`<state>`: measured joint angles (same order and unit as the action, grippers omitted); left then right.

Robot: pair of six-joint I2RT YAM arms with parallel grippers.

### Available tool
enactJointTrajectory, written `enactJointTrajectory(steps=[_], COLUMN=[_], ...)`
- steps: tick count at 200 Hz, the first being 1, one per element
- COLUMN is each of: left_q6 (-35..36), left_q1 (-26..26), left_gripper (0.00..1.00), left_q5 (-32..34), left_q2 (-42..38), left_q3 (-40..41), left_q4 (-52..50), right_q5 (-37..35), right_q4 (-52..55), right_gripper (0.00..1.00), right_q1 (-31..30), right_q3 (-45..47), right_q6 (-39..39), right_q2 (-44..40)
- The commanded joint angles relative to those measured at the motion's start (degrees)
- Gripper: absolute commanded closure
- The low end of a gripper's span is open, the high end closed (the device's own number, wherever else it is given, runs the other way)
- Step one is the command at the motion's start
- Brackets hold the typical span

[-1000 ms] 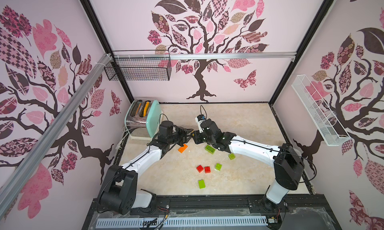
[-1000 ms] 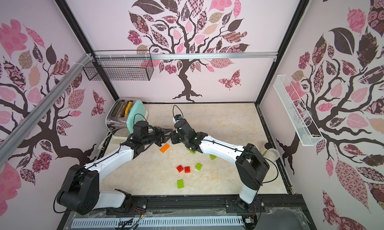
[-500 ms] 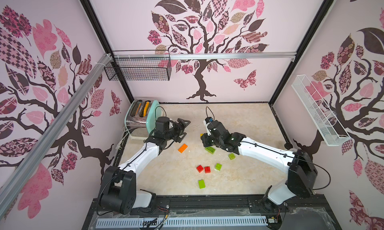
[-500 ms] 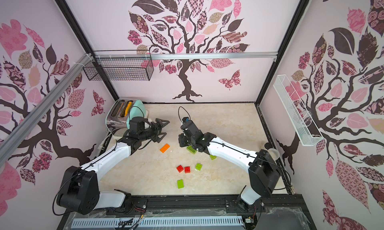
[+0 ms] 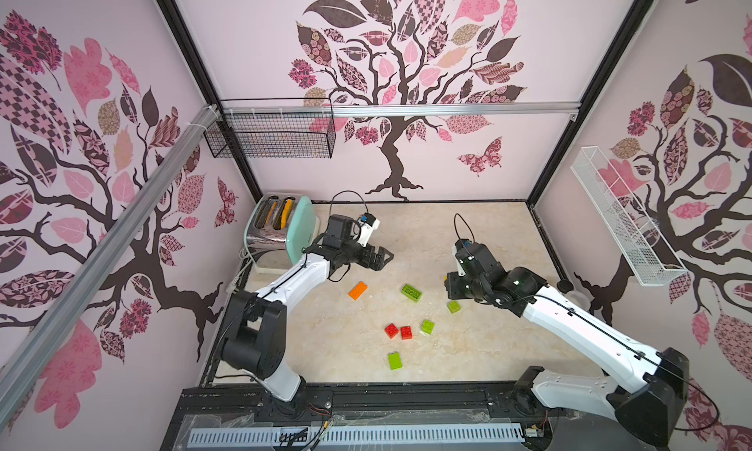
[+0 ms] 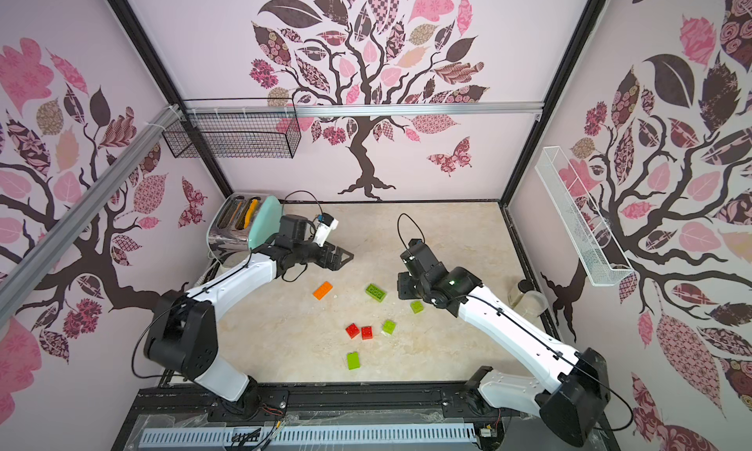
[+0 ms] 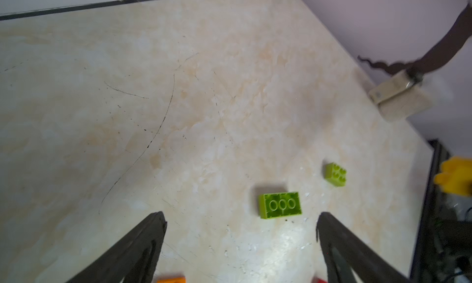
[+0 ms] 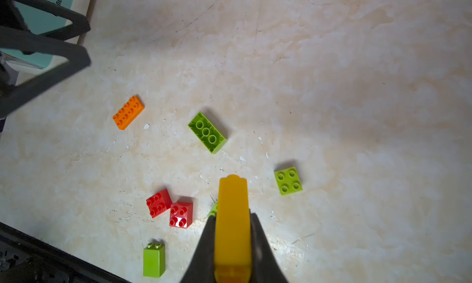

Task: Assemble a giraffe with lego
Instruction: Adjust the lego brick at the center of the board.

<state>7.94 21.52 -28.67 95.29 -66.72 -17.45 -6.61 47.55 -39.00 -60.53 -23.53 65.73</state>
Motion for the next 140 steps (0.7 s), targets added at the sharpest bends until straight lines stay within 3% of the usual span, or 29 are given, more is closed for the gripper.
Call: enactJointTrajectory(steps=[1, 17, 43, 103, 140], left_q6=[28.8, 39.09, 44.78, 54.67, 54.49], left_q1=[2.53, 3.0, 3.66, 8.23, 10.79], left_gripper=[0.02, 0.02, 0.02, 0.02, 0.02], left_q5=[-0.69, -2.69, -3.06, -2.8, -2.33], left_q2=[3.97, 7.99, 15.51, 24.19, 27.69], left_q3=[-3.56, -6.92, -15.11, -21.26, -24.89], left_q4=[-11.82, -18.97, -28.53, -32.68, -32.72], right_q5=[-1.65, -2.05, -1.02, 2.88, 5.1], right_q4=[6.92, 8.44, 9.83, 12.65, 13.16], right_gripper=[1.0, 1.0, 1.0, 1.0, 1.0], right_q1=[1.18, 1.96, 3.5, 5.43, 7.44], right_q3=[0.53, 1.75, 3.54, 3.41, 3.41], right_q6=[-0.54, -1.13, -1.87, -2.7, -2.89], right_q2=[-5.07, -7.68, -10.46, -8.71, -7.49])
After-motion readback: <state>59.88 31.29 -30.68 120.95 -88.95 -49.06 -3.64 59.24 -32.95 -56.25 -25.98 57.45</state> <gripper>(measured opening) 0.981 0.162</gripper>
